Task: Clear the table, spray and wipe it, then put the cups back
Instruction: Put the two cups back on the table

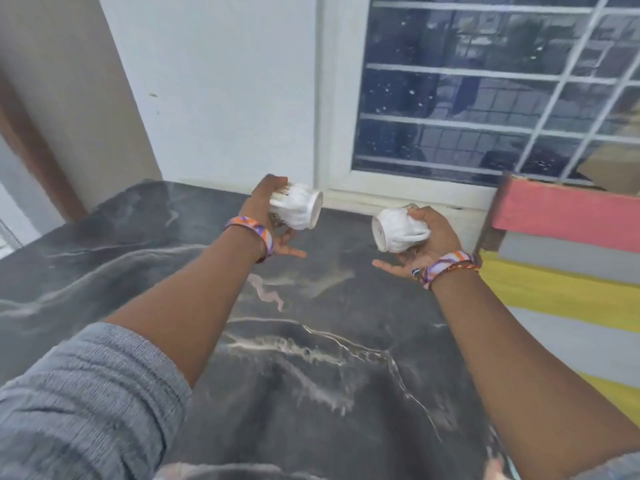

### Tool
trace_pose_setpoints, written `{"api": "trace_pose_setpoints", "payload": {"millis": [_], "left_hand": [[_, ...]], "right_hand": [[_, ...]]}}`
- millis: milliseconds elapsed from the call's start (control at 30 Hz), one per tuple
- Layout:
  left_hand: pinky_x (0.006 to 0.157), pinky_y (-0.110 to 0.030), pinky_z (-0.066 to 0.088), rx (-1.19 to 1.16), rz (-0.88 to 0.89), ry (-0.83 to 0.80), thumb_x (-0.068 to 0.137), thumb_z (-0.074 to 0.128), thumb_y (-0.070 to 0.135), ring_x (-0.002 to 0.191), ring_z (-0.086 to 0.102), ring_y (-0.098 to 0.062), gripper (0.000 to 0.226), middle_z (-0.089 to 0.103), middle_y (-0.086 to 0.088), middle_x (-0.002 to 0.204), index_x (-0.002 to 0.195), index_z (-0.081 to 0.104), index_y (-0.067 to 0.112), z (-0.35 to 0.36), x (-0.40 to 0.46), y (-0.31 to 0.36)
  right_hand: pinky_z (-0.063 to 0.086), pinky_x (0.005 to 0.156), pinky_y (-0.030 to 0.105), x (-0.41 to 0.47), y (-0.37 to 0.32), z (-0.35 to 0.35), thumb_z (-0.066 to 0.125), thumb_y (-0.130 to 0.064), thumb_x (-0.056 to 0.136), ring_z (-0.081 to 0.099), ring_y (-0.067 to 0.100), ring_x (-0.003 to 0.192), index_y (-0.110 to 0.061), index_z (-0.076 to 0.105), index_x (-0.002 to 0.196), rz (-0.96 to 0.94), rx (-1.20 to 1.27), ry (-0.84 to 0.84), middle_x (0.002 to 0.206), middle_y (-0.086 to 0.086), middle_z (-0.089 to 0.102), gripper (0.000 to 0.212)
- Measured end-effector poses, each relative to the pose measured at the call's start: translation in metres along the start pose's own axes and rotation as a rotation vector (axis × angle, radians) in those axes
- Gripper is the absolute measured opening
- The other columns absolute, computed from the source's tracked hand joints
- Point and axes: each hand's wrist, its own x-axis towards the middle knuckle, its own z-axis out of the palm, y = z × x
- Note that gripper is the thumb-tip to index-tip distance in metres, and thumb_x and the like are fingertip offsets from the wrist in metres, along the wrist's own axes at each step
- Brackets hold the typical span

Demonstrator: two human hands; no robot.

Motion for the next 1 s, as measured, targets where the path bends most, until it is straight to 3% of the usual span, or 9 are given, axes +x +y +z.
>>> {"api": "trace_pose_setpoints", "payload": {"millis": [233,367,433,533,633,700,800,933,1000], "left_hand": [[0.067,-0.048,0.053,-0.100,0.054,0.114,0.079,0.059,0.032,0.093,0.062,-0.022,0.020,0.060,0.001,0.122,0.098,0.058,0.025,-0.068,0.052,0.052],[0.044,-0.032,0.055,0.098,0.174,0.297,0.080,0.066,0.019,0.053,0.066,-0.016,0.008,0.073,-0.002,0.070,0.075,0.061,0.016,-0.098,0.066,0.073],[0.059,-0.033,0.057,0.216,0.285,0.374,0.076,0.068,0.014,0.062,0.064,-0.019,0.014,0.066,0.003,0.051,0.064,0.063,0.017,-0.121,0.082,0.084],[0.067,-0.027,0.051,0.367,0.380,0.451,0.071,0.072,0.010,0.084,0.057,-0.020,0.018,0.064,-0.003,0.075,0.089,0.068,0.011,-0.160,0.114,0.096],[0.086,-0.032,0.050,0.469,0.389,0.520,0.069,0.075,0.011,0.103,0.058,-0.026,0.051,0.063,-0.010,0.110,0.118,0.058,0.008,-0.199,0.152,0.108],[0.096,-0.035,0.046,0.552,0.378,0.537,0.069,0.075,0.013,0.114,0.055,-0.028,0.058,0.058,-0.011,0.124,0.123,0.054,0.011,-0.219,0.177,0.118],[0.099,-0.037,0.046,0.624,0.370,0.538,0.066,0.077,0.016,0.111,0.055,-0.025,0.059,0.059,-0.008,0.122,0.121,0.056,0.013,-0.246,0.214,0.132],[0.090,-0.035,0.050,0.657,0.375,0.537,0.058,0.079,0.025,0.106,0.060,-0.027,0.058,0.065,-0.008,0.114,0.112,0.061,0.016,-0.274,0.261,0.147],[0.077,-0.029,0.048,0.648,0.382,0.531,0.054,0.077,0.029,0.104,0.061,-0.027,0.061,0.065,-0.009,0.112,0.111,0.061,0.015,-0.283,0.278,0.154]], "right_hand": [[0.054,0.059,0.052,0.066,0.035,0.089,0.055,-0.026,0.084,0.059,0.024,0.090,-0.019,0.056,0.078,0.070,0.102,-0.058,0.096,0.003,0.060,0.009],[0.055,0.049,0.045,0.092,0.052,0.132,0.052,-0.018,0.085,0.058,0.024,0.087,-0.017,0.058,0.092,0.092,-0.044,-0.086,0.102,0.006,0.058,0.009],[0.055,0.048,0.045,0.106,0.062,0.156,0.054,-0.011,0.083,0.056,0.031,0.102,-0.015,0.052,0.118,0.060,-0.089,-0.043,0.120,0.010,0.053,0.035],[0.051,0.058,0.041,0.124,0.077,0.192,0.059,-0.006,0.081,0.053,0.033,0.105,-0.013,0.039,0.136,-0.003,-0.212,0.045,0.132,0.011,0.048,0.059],[0.044,0.060,0.029,0.144,0.088,0.233,0.057,0.003,0.081,0.053,0.021,0.071,-0.009,0.059,0.088,-0.109,-0.277,0.064,0.092,0.009,0.056,0.013],[0.041,0.051,0.021,0.159,0.097,0.263,0.066,0.000,0.067,0.050,0.019,0.064,-0.007,0.057,0.074,-0.185,-0.346,0.080,0.077,0.006,0.054,0.013],[0.039,0.039,0.007,0.194,0.118,0.301,0.070,-0.008,0.057,0.054,0.021,0.076,0.004,0.059,0.106,-0.292,-0.438,0.124,0.092,0.009,0.057,0.051],[0.033,0.033,0.002,0.243,0.147,0.332,0.063,0.002,0.079,0.044,0.001,0.063,-0.006,0.044,0.125,-0.279,-0.473,0.137,0.104,0.005,0.049,0.051],[0.043,0.048,0.007,0.262,0.160,0.348,0.066,-0.004,0.079,0.052,0.008,0.071,-0.012,0.041,0.128,-0.290,-0.532,0.159,0.109,0.002,0.049,0.056]]}}
